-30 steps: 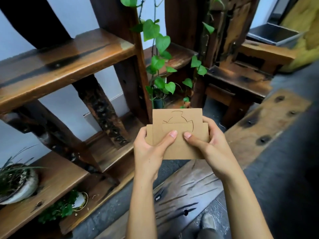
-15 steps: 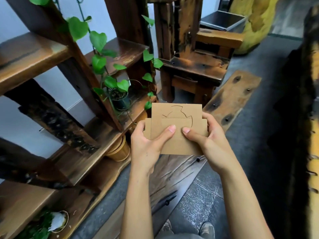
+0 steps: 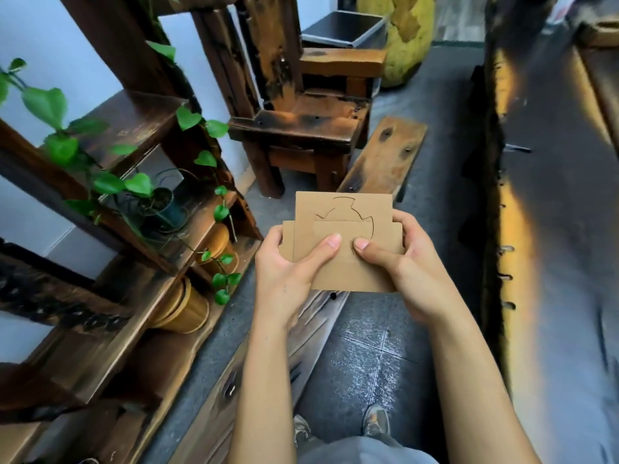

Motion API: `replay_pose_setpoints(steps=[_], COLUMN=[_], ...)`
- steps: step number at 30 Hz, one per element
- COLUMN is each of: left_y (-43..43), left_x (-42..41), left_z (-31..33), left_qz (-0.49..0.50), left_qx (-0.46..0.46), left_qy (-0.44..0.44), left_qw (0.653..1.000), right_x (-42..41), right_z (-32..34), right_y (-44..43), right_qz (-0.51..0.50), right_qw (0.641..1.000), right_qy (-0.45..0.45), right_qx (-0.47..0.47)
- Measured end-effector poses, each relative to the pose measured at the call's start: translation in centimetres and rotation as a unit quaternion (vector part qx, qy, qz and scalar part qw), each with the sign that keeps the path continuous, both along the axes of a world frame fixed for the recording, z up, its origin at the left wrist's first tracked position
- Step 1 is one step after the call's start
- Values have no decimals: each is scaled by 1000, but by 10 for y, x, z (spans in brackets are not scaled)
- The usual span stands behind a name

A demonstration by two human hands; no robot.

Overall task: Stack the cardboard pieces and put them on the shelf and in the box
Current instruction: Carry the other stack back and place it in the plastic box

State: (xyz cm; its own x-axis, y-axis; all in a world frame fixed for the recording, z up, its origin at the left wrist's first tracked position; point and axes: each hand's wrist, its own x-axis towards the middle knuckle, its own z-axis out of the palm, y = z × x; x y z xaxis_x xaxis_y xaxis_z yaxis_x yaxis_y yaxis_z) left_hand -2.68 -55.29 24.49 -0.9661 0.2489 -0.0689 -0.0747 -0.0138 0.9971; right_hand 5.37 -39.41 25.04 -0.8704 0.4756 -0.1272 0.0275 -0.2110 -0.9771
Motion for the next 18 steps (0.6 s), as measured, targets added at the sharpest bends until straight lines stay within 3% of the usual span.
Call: replay_pose_setpoints(steps=[18], left_y=[163], left_x=[66], left_z=[-10], left_qz=[-165], left_qx=[20], left_qy=[-50], left_qw=[985], right_x=[111], right_z=[-10], right_y=[122], right_qz=[-177], right_qw=[984], right_qy=[-8], right_qx=[-20])
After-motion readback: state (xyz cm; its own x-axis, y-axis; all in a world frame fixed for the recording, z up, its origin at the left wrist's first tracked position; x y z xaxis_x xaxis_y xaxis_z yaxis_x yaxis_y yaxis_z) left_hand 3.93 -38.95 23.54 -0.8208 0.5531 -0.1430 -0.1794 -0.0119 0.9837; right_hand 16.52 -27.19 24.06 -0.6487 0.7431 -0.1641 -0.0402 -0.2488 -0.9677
